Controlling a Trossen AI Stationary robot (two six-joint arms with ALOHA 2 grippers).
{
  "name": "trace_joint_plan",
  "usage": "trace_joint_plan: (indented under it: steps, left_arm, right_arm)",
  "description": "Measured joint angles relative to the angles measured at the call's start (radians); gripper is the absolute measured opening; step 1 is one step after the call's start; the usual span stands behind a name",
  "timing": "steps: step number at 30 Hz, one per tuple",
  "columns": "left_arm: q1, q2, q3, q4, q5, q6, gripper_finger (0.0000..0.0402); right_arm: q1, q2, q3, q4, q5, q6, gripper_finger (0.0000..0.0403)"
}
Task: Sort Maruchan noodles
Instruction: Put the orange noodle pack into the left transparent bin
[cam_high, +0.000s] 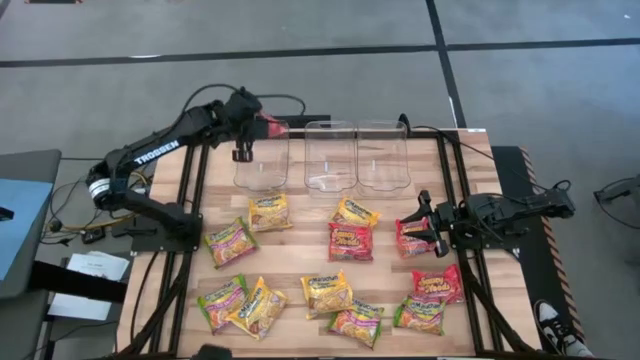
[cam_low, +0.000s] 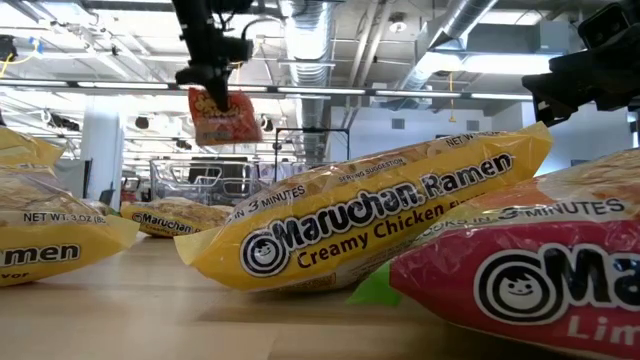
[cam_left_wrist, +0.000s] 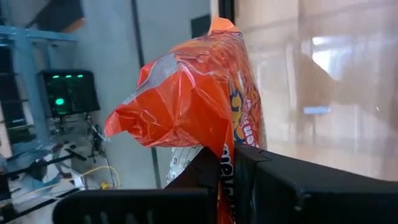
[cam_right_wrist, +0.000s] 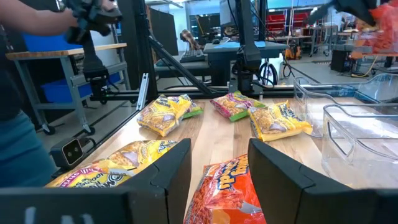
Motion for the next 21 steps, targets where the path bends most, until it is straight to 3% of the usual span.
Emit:
trace_joint_plan:
  steps: [9,21]
  left_arm:
    - [0.096,0.164,-0.001,0.007,0.048,0.072,0.0]
    - [0.11,0.293,-0.001,0.118,0.088,0.079,0.0]
  right_arm:
    - [0.0,0.0,0.0,0.0,0.0,0.0,0.0182]
    - [0.0,0.0,0.0,0.0,0.0,0.0,0.0182]
